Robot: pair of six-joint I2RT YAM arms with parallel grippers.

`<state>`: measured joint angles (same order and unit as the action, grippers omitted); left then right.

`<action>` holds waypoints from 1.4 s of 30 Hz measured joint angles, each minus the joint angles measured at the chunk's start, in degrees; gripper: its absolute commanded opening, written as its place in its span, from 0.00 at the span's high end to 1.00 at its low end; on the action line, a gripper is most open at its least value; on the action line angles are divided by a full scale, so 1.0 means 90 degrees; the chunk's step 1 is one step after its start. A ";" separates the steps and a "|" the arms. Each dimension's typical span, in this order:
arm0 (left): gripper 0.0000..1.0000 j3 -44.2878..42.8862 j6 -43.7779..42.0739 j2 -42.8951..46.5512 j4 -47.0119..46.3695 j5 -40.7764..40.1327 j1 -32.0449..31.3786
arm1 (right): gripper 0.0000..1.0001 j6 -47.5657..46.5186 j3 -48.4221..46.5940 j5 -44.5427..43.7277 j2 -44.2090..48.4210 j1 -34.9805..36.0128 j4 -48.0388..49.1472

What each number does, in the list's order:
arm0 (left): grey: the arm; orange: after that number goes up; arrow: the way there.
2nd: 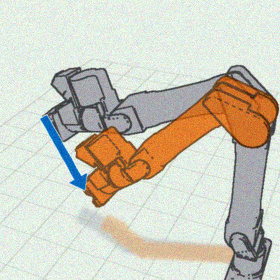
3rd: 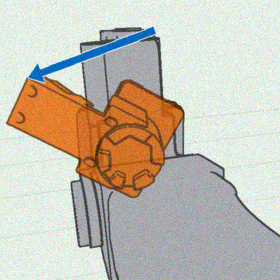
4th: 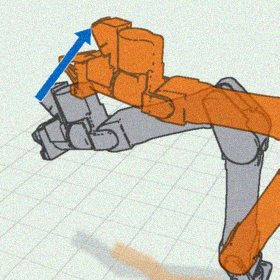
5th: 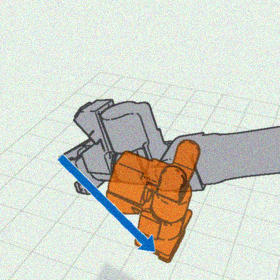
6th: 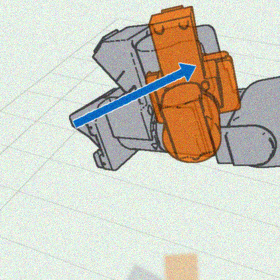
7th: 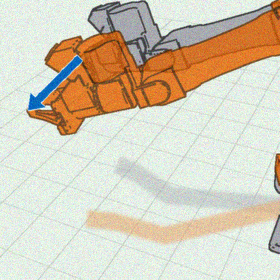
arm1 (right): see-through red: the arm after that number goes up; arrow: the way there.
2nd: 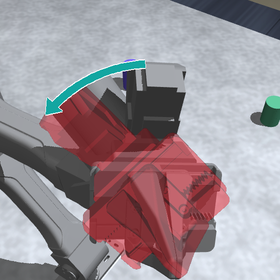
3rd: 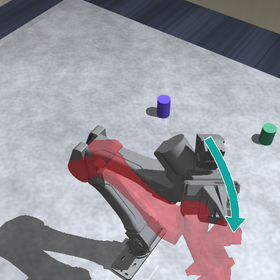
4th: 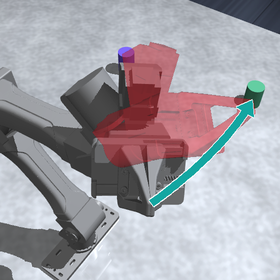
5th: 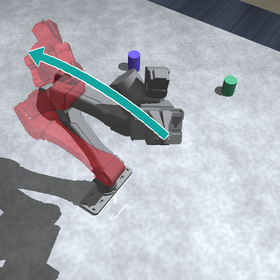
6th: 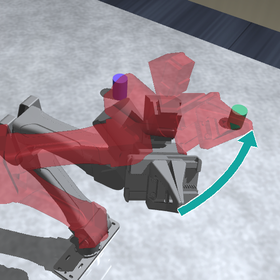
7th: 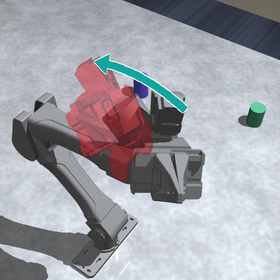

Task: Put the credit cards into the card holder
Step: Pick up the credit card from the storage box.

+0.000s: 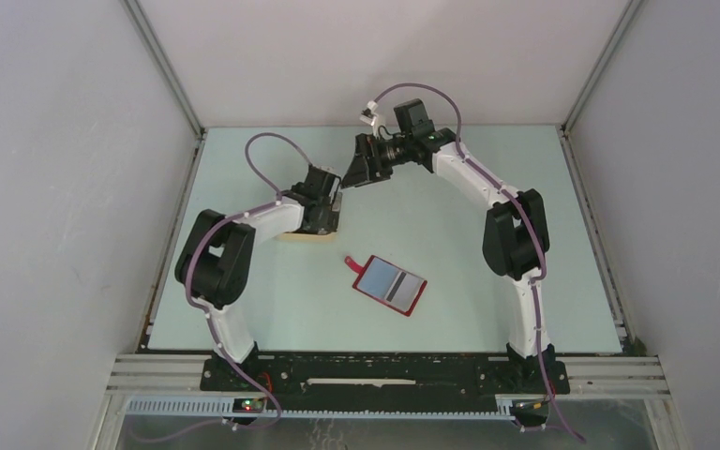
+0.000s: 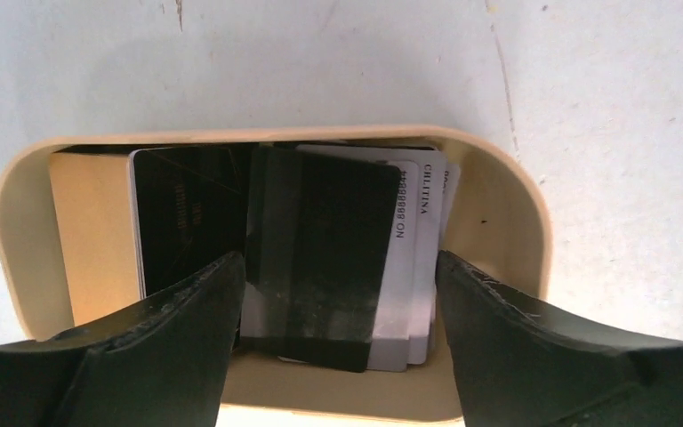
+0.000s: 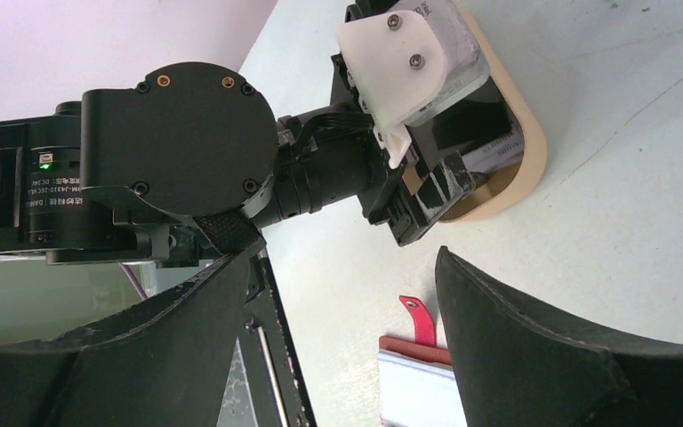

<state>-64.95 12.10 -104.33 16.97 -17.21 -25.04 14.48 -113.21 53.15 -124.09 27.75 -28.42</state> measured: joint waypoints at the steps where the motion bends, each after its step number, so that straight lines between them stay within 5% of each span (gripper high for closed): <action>1: 0.26 0.0000 0.0000 -0.0029 0.0036 -0.0070 -0.0015 | 0.14 0.0002 0.0024 0.0005 0.0000 0.0000 0.0000; 5: 0.41 0.0000 0.0005 -0.0100 0.0070 -0.0192 -0.0024 | 0.14 0.0007 0.0104 0.0010 0.0000 0.0002 -0.0002; 12: 0.48 0.0010 -0.0005 -0.0034 0.0121 -0.0245 0.0010 | 0.15 0.0012 0.0155 0.0022 0.0000 0.0015 0.0056; 19: 0.61 0.0342 0.0168 0.0454 -0.0063 0.0627 0.0478 | 0.16 0.0117 0.0170 0.0061 0.0000 0.0078 0.0143; 29: 0.66 0.0952 0.0486 0.0818 -0.0811 0.1814 0.1066 | 0.23 0.0345 0.0170 0.0151 -0.0163 0.0347 0.0350; 37: 0.68 0.1416 0.0685 0.1110 -0.1379 0.2633 0.1472 | 0.38 0.1333 -0.0274 -0.0250 -0.1100 0.0629 0.0500; 42: 0.68 0.1622 0.0772 0.1190 -0.1598 0.2926 0.1586 | 0.39 0.2030 -0.0816 -0.0704 -0.1678 0.0765 0.0520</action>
<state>-50.35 19.05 -93.62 2.59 9.13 -10.76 32.75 -120.55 46.81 -139.20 34.63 -23.75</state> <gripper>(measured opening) 0.319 0.615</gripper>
